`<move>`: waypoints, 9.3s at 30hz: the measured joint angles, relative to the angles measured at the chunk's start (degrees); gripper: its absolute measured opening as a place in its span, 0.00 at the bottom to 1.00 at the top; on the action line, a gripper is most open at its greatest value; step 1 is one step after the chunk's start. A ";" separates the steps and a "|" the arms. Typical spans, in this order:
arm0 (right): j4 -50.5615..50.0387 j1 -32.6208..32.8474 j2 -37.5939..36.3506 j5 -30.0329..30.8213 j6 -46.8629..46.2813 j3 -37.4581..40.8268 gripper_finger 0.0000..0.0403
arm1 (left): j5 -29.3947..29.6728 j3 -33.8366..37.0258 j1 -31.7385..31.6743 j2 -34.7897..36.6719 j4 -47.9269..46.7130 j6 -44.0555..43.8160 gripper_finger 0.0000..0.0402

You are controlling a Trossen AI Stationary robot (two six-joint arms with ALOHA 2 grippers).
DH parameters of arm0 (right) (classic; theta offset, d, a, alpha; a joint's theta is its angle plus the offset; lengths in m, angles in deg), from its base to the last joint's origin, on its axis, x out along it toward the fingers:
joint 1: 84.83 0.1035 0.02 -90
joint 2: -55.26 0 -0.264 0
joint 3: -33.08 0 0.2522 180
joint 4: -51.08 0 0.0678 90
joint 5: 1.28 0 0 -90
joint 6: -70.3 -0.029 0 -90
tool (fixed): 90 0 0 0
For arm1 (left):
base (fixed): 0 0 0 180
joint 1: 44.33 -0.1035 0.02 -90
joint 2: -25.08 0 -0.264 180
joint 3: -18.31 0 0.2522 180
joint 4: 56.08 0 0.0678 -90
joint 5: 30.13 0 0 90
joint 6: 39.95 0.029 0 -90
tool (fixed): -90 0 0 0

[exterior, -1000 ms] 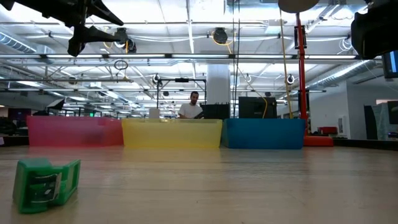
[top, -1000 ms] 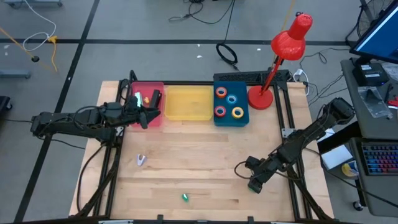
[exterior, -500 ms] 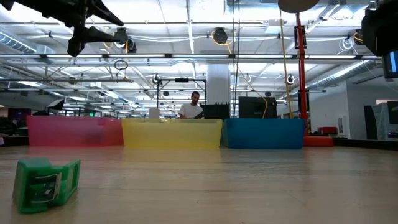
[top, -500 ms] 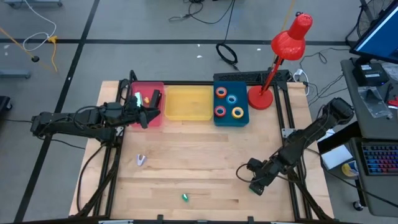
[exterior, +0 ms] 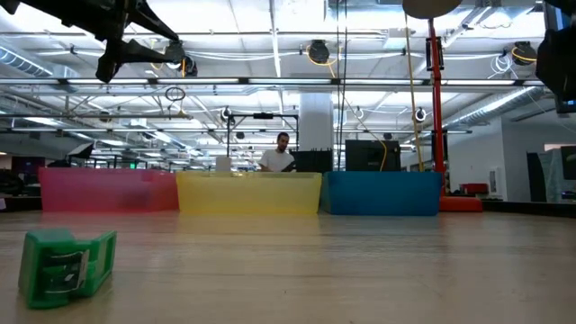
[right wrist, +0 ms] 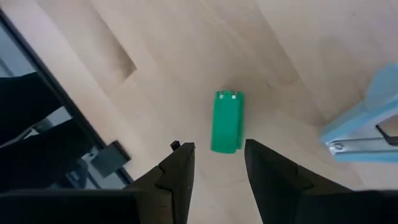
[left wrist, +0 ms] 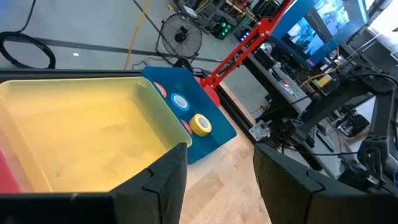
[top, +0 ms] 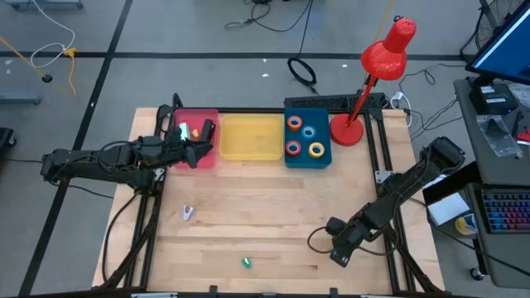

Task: Pick and place Stapler, Stapler remover, tape
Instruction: Put the right green stapler into the red bin

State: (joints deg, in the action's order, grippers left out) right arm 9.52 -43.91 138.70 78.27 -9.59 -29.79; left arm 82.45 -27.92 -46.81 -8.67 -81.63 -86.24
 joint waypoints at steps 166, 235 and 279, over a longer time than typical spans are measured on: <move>-4.40 9.42 0.02 1.88 -21.07 -0.13 0.40 | 1.53 0.00 -0.07 0.00 -0.46 3.07 0.46; -4.48 7.08 8.58 5.69 -21.36 -0.25 0.59 | 1.54 0.00 -0.06 0.01 -0.45 5.52 0.46; 25.13 -8.40 -8.72 28.42 -1.40 0.02 0.13 | -15.12 0.00 -0.04 -0.88 2.68 5.69 0.46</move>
State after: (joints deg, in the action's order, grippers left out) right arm 34.65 -52.31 129.97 106.69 -10.99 -29.76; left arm 67.32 -27.92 -46.85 -9.55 -78.95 -80.55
